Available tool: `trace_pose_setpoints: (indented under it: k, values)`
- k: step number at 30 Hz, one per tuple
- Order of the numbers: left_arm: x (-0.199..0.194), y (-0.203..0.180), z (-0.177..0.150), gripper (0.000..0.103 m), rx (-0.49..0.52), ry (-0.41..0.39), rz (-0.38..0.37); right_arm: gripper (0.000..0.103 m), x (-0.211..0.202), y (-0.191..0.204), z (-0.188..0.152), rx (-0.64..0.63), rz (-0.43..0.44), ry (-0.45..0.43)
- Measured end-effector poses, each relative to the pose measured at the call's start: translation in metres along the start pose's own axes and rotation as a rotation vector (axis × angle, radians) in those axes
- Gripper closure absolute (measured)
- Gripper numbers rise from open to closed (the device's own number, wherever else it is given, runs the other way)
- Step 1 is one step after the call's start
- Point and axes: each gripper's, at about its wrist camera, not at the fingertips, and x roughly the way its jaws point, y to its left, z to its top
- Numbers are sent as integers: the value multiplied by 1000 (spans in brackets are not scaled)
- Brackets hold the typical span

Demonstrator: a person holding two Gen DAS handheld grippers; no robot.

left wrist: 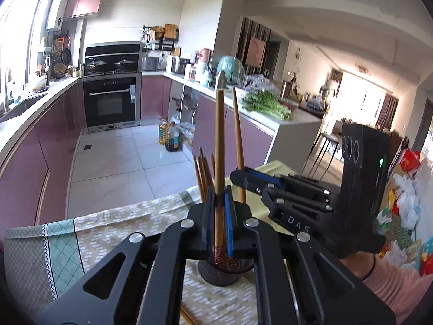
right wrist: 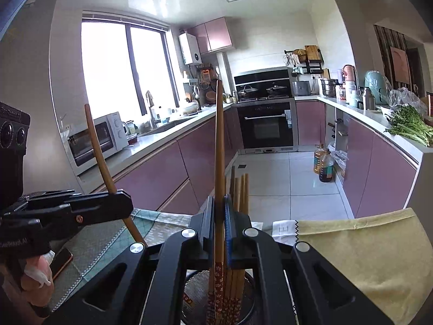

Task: Organize utensils
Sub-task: 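Carry the right gripper's chopstick upright into the mesh cup and release while the left gripper does likewise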

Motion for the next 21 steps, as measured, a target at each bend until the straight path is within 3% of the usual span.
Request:
trace_pose_setpoints:
  k: [11,21]
  values:
    - [46,8,-30,95,45,197,-33,97,11,-13,-26,30,-26,127]
    - [76,26,-31,95,1,247,-25,97,26,-17,-37,49,-44,219]
